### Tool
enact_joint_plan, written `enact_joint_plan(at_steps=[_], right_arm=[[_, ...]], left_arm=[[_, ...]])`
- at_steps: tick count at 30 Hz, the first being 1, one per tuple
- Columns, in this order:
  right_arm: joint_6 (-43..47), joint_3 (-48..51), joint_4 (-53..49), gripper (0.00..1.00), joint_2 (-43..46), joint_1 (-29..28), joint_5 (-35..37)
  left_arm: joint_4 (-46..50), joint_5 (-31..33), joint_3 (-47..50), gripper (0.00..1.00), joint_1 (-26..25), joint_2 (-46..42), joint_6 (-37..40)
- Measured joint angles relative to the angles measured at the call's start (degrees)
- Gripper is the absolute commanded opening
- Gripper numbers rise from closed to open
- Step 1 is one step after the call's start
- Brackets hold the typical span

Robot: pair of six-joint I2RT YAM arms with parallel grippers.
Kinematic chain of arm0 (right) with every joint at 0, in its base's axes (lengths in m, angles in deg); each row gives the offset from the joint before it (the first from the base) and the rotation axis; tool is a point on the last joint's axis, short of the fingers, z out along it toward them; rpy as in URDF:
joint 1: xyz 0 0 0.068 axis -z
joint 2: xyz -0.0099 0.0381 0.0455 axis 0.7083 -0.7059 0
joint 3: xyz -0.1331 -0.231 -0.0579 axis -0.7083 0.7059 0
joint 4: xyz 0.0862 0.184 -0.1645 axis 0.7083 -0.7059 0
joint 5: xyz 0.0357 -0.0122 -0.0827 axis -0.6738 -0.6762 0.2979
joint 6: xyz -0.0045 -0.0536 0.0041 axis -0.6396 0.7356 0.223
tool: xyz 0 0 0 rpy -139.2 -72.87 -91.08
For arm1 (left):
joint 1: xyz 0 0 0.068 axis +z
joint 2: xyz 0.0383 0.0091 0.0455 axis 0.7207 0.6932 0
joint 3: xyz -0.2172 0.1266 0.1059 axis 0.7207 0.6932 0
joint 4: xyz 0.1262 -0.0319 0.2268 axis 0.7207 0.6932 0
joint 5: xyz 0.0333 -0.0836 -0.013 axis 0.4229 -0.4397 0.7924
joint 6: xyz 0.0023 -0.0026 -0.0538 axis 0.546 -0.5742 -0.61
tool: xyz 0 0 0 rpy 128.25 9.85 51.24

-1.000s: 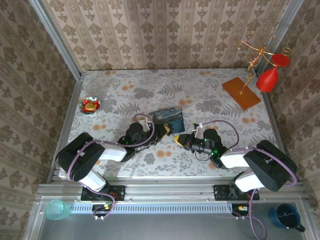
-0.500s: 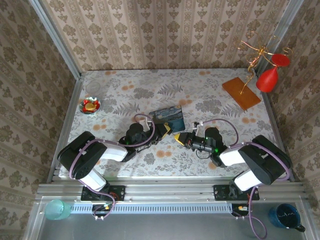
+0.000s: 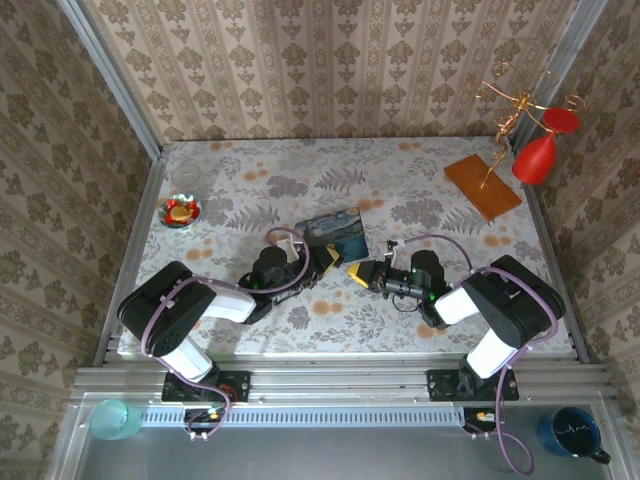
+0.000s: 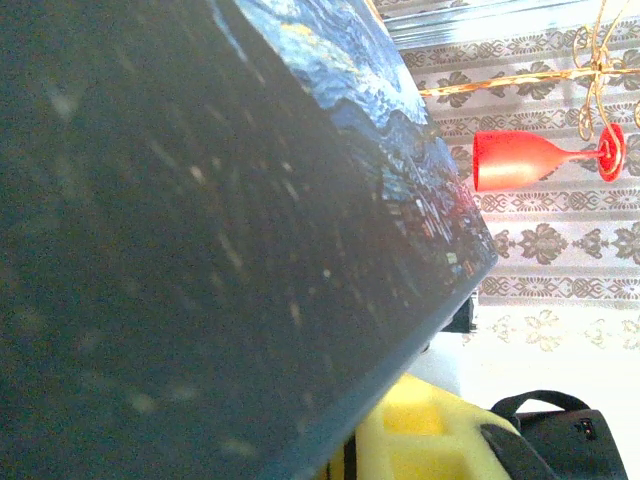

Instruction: Unlock a padlock with a key

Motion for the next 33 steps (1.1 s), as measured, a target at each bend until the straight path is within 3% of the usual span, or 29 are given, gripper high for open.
enact_joint_plan(at_steps=[13,33], right_arm=[[-0.3,-2.0,-0.5,0.00,-0.6,0.5,-0.2],[-0.1,-2.2,-1.9,0.00,-0.6,-3.7,1.5]], left_arm=[[-2.3,2.4,-0.7,0.00,0.0,1.5,0.0],[-1.8,1.6,-0.8,0.14,0.3,2.0,2.8]])
